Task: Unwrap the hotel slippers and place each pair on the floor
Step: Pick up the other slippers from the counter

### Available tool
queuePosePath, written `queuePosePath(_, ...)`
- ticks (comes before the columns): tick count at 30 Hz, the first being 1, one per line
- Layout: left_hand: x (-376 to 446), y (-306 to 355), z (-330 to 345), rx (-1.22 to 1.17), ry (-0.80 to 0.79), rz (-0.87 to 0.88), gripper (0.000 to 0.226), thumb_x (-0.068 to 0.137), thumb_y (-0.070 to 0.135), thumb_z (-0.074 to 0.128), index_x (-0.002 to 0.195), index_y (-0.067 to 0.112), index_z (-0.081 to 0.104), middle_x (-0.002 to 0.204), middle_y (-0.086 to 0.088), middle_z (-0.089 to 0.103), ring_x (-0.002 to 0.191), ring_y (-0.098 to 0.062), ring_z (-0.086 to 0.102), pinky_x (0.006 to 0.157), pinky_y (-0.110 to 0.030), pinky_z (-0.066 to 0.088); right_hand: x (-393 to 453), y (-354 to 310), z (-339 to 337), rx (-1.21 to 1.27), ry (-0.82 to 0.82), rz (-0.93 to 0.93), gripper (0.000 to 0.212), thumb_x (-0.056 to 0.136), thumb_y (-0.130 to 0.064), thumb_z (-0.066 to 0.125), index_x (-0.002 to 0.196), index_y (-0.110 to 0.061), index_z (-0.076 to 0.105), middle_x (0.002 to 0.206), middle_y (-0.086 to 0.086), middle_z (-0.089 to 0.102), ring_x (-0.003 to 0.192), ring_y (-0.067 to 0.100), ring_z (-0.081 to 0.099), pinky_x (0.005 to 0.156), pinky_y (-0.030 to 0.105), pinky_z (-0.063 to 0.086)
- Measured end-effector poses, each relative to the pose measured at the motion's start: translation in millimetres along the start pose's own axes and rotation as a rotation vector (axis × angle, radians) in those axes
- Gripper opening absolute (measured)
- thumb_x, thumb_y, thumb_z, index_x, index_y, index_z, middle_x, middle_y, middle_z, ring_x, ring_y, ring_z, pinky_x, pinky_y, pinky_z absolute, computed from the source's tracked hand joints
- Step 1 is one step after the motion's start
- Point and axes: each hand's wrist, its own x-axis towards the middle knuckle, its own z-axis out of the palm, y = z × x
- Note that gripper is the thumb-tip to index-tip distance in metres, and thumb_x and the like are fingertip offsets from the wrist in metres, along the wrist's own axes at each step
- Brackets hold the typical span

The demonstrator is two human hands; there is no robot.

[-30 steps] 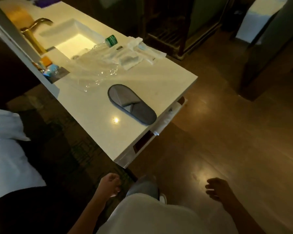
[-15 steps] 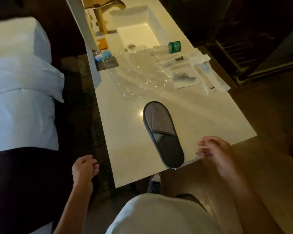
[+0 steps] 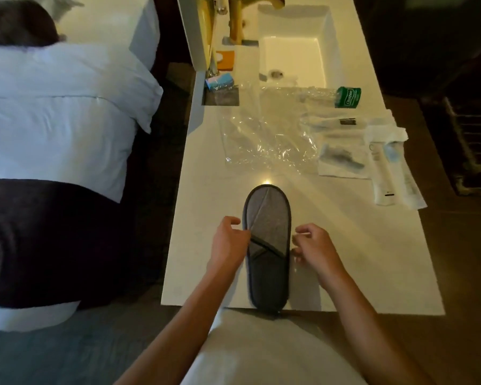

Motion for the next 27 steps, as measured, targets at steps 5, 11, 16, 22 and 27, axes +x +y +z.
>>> queuePosePath(5,-6,-10,24,0.082,0.127,-0.043,0.035,0.093,0.022,0.06,0.127,0.017,0.053,0.103,-0.005,0.068,0.072,-0.005,0.063,0.06,-0.023,0.052,12,4,8,-0.157,-0.03,-0.04,0.024,0.092,-0.026,0.056,0.113,-0.016,0.063,0.101,0.007,0.071,0.088,0.025,0.07,0.081,0.045,0.06)
queuePosePath(11,-5,-21,39,0.086,0.238,-0.035,0.02,0.09,0.016,0.065,0.11,0.014,0.065,0.088,0.003,0.068,0.077,-0.007,0.064,0.064,-0.022,0.053,22,8,1,-0.291,-0.051,-0.141,0.025,0.091,-0.027,0.061,0.111,-0.012,0.066,0.104,0.007,0.07,0.093,0.024,0.066,0.071,0.029,0.046)
queuePosePath(16,-11,-24,42,0.027,0.232,-0.039,0.018,0.089,0.019,0.068,0.107,0.016,0.069,0.081,0.008,0.068,0.076,-0.007,0.066,0.064,-0.023,0.053,25,8,-8,-0.288,-0.1,-0.194,0.024,0.091,-0.025,0.062,0.109,-0.009,0.066,0.099,0.007,0.069,0.084,0.019,0.063,0.054,0.02,0.036)
queuePosePath(22,-20,-29,37,-0.094,0.219,-0.054,0.012,0.09,0.016,0.067,0.103,0.017,0.068,0.077,-0.001,0.069,0.071,-0.013,0.067,0.067,-0.03,0.059,25,6,-12,-0.248,-0.15,-0.23,0.031,0.088,-0.028,0.064,0.114,-0.011,0.066,0.107,0.009,0.069,0.093,0.021,0.065,0.069,0.026,0.048)
queuePosePath(27,-32,-37,16,-0.212,0.237,-0.033,0.015,0.092,0.01,0.065,0.107,0.015,0.063,0.077,-0.002,0.065,0.069,-0.009,0.065,0.057,-0.016,0.056,12,-8,1,-0.183,-0.196,-0.289,0.026,0.087,-0.026,0.066,0.111,-0.017,0.067,0.101,0.003,0.07,0.092,0.019,0.067,0.086,0.043,0.058)
